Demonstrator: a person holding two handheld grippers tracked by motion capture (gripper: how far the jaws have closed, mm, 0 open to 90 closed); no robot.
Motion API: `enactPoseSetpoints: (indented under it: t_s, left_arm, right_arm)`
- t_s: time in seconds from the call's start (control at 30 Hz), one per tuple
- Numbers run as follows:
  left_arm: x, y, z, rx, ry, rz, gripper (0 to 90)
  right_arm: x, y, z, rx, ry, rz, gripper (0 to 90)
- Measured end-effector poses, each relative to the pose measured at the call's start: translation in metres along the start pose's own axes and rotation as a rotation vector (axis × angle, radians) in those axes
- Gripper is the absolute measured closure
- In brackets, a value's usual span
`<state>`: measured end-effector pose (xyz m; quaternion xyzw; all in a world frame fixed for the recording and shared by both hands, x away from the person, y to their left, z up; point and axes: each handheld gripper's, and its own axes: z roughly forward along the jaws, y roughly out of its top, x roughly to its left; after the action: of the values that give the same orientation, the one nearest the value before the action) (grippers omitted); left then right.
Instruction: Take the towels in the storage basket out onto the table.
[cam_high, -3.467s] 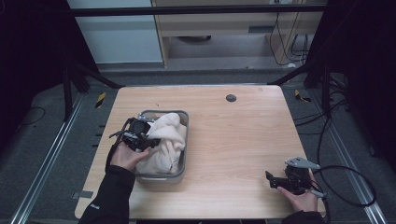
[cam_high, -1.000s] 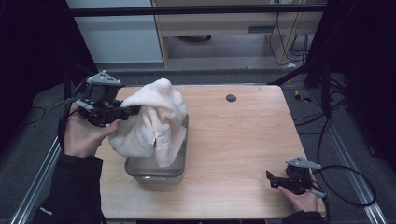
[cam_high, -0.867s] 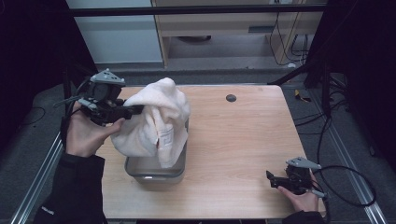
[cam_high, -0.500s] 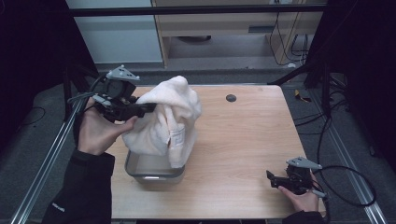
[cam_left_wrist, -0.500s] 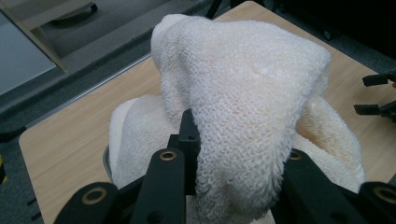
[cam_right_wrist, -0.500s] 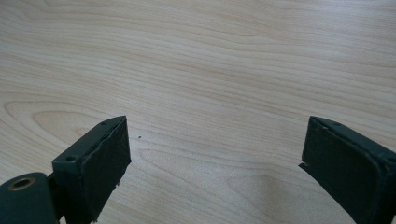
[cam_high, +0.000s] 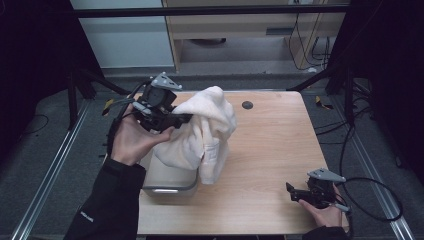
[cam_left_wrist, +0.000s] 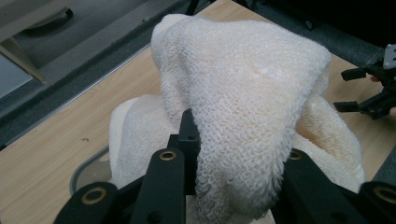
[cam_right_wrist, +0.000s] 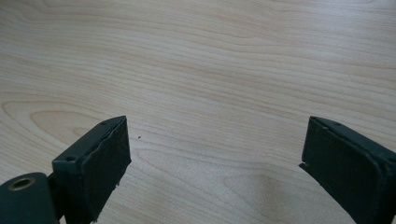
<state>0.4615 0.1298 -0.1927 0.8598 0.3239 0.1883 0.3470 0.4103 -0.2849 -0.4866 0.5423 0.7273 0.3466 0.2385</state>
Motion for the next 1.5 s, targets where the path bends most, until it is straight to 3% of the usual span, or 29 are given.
enactPoseSetpoints:
  t_s: [0.53,0.97,1.5]
  left_arm:
    - [-0.029,0.016,0.047,0.018,-0.075,0.048,72.3]
    - [-0.045,0.022,0.087,0.061,-0.112,0.080,72.2]
    - [-0.068,0.011,0.146,0.107,-0.179,0.107,71.8]
  right_arm:
    - [-0.003,-0.001,-0.001,-0.022,-0.015,-0.021,8.6]
    - [-0.008,-0.002,-0.004,-0.041,-0.034,0.003,9.7]
    - [-0.010,-0.002,-0.004,-0.043,-0.040,0.006,9.7]
